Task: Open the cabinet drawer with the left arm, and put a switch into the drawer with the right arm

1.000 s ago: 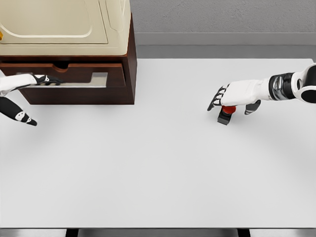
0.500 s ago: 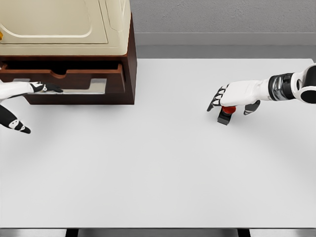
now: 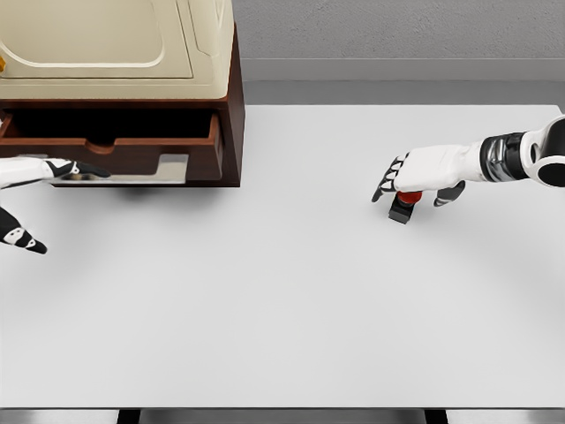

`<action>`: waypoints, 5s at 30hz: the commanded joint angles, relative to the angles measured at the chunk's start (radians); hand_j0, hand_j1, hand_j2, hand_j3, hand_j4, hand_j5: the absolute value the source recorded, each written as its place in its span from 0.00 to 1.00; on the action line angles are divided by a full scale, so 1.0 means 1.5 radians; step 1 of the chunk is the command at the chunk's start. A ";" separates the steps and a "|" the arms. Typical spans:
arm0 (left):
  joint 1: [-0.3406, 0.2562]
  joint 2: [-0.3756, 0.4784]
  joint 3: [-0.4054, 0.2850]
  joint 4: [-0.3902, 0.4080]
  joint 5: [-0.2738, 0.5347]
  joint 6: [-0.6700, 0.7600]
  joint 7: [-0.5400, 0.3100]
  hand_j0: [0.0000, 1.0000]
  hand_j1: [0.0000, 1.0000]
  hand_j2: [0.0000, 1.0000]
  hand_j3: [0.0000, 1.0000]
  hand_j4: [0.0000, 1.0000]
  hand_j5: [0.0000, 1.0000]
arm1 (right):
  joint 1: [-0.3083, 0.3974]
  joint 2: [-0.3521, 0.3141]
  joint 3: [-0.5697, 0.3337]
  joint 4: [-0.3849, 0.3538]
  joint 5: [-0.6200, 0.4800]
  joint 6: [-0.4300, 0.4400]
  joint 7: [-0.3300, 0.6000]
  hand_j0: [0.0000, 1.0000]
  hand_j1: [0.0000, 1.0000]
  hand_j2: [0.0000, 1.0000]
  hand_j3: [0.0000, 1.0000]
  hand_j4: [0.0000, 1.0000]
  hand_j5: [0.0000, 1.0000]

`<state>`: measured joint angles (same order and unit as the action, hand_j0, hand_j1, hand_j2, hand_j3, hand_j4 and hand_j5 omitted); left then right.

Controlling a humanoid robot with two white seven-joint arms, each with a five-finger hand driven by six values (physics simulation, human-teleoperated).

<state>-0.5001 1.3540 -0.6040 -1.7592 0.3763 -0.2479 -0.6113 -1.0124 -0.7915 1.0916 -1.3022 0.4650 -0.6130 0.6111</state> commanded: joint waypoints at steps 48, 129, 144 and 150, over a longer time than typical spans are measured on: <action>0.018 0.073 -0.010 0.007 0.045 -0.218 0.000 1.00 1.00 1.00 1.00 1.00 1.00 | 0.006 -0.001 -0.001 -0.004 -0.002 0.001 0.000 0.59 0.59 0.59 0.59 0.59 0.59; 0.070 -0.017 -0.045 0.020 -0.195 -0.242 0.000 1.00 1.00 1.00 1.00 1.00 1.00 | -0.221 0.191 0.047 -0.062 -0.103 0.001 0.000 0.35 0.35 0.35 0.35 0.35 0.35; 0.070 -0.016 -0.045 0.020 -0.193 -0.242 0.000 1.00 1.00 1.00 1.00 1.00 1.00 | -0.296 0.243 0.070 -0.062 -0.146 0.001 0.000 0.35 0.35 0.35 0.35 0.35 0.35; 0.071 -0.015 -0.044 0.020 -0.193 -0.242 0.000 1.00 1.00 1.00 1.00 1.00 1.00 | -0.318 0.251 0.070 -0.062 -0.174 0.001 0.000 0.35 0.35 0.35 0.35 0.35 0.35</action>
<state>-0.3942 1.3293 -0.6711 -1.7287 0.0812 -0.6131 -0.6111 -1.4895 -0.4209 1.1974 -1.3961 0.2193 -0.6132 0.6114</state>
